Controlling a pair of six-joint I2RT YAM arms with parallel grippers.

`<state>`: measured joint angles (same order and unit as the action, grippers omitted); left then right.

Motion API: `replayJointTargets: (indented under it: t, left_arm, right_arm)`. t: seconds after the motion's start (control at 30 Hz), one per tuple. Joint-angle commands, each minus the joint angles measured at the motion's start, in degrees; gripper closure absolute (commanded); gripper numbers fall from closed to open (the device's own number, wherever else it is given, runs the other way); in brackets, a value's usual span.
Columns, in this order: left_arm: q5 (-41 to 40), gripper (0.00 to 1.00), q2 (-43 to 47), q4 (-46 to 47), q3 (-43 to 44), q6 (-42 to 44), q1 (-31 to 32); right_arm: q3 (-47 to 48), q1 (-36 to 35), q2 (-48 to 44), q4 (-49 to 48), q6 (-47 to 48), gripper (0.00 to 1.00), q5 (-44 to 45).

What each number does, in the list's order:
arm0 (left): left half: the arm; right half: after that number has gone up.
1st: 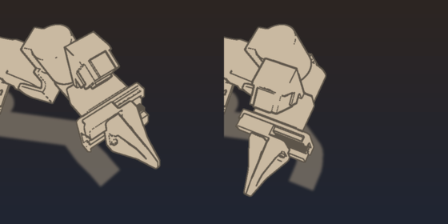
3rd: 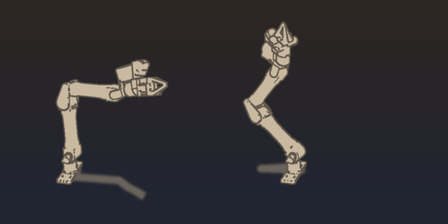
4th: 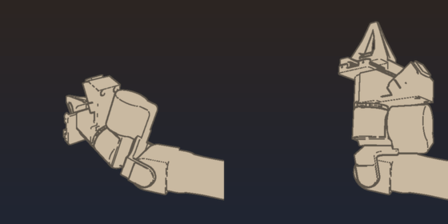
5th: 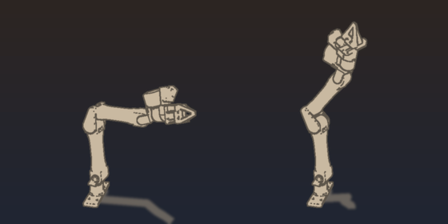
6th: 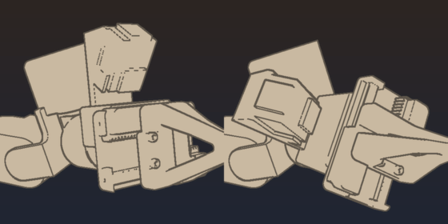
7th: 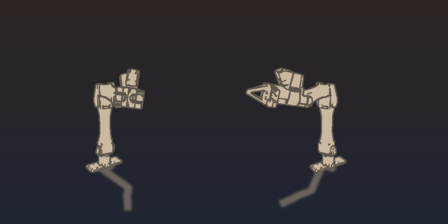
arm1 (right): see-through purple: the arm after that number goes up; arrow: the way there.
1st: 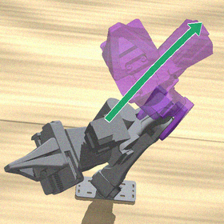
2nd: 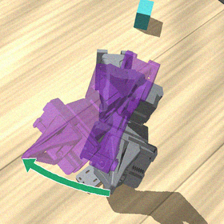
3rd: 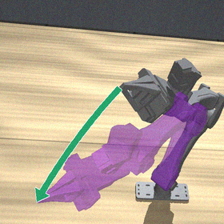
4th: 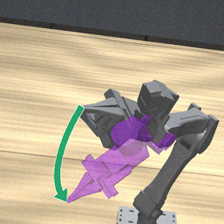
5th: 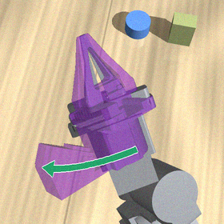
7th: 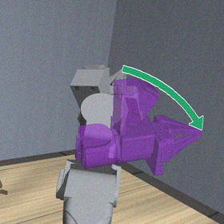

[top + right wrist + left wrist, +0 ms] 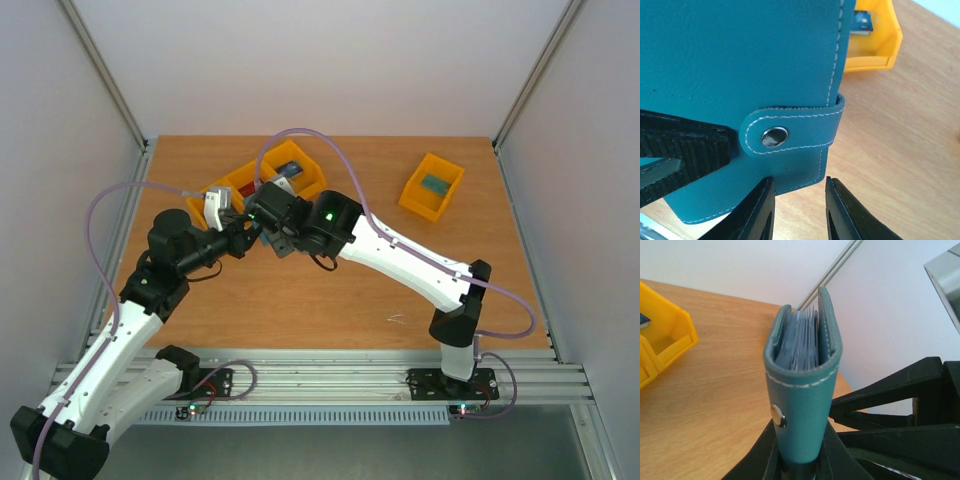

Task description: Take the credit cards out of the card holder

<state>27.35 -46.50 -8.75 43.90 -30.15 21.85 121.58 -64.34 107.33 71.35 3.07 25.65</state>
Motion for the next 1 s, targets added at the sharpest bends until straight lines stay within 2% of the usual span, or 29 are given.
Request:
replayJointTargets:
  t: [0.0, 0.17, 0.33, 0.73, 0.97]
  left_arm:
    - [3.1, 1.00, 1.4, 9.1, 0.8, -0.4, 1.0]
    - [1.0, 1.00, 1.5, 6.8, 0.0, -1.0, 1.0]
    - [0.6, 1.00, 1.4, 7.0, -0.5, -1.0, 1.0]
    - [0.2, 1.00, 1.8, 6.7, -0.4, -1.2, 1.0]
    - [0.2, 1.00, 1.9, 6.7, -0.5, -1.3, 1.0]
  right_arm:
    - [5.7, -0.1, 3.7, -0.1, 7.0, 0.71, 1.0]
    - [5.2, 0.0, 0.1, -4.8, 13.1, 0.66, -4.8]
    - [5.5, 0.1, -1.9, -8.1, 13.2, 0.69, -8.7]
    - [6.5, 0.1, 0.7, -7.7, 5.4, 0.75, -1.7]
    - [6.3, 1.2, 1.2, -9.0, 0.9, 0.75, -2.6]
